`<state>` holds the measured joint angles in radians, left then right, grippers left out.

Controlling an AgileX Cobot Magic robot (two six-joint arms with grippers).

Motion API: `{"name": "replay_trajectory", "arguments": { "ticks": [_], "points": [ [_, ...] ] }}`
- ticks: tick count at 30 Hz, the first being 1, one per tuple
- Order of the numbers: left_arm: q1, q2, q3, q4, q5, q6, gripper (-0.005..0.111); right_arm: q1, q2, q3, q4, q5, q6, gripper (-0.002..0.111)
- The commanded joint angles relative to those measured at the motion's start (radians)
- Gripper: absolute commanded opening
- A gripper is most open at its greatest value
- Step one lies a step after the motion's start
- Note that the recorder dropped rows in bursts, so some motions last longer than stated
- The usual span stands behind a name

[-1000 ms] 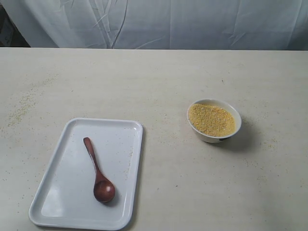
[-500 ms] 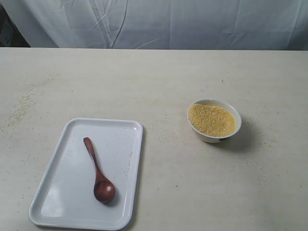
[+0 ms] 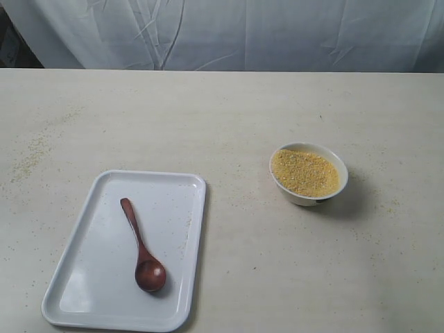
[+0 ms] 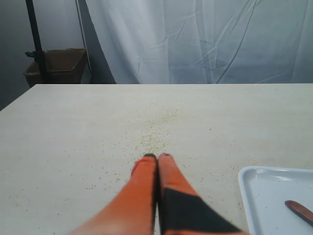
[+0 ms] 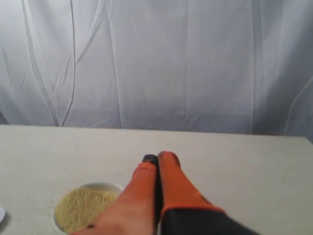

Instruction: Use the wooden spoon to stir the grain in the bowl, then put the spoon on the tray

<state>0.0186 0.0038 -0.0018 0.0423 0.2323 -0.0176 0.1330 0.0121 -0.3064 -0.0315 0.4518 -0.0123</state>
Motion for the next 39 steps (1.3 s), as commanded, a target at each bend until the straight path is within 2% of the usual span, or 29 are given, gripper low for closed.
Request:
{"name": "replay_trajectory", "arguments": {
  "ticks": [1,15,23,32,39],
  "points": [
    [0.002,-0.004,0.002,0.001,-0.001,0.000,0.000,-0.004,-0.012,0.115,0.000,0.027,-0.006,-0.001],
    [0.002,-0.004,0.002,0.001,-0.001,0.000,0.000,-0.004,-0.012,0.295,0.131,-0.055,-0.004,-0.001],
    [0.002,-0.004,0.002,0.001,-0.001,0.000,0.000,-0.004,-0.012,0.297,0.172,-0.041,-0.004,-0.001],
    [0.002,-0.004,0.002,0.001,-0.001,0.000,0.000,-0.099,-0.012,0.301,0.178,-0.038,-0.004,-0.001],
    [0.002,-0.004,0.002,0.001,-0.001,0.000,0.000,-0.103,-0.012,0.301,0.187,-0.040,-0.004,-0.001]
  ]
}}
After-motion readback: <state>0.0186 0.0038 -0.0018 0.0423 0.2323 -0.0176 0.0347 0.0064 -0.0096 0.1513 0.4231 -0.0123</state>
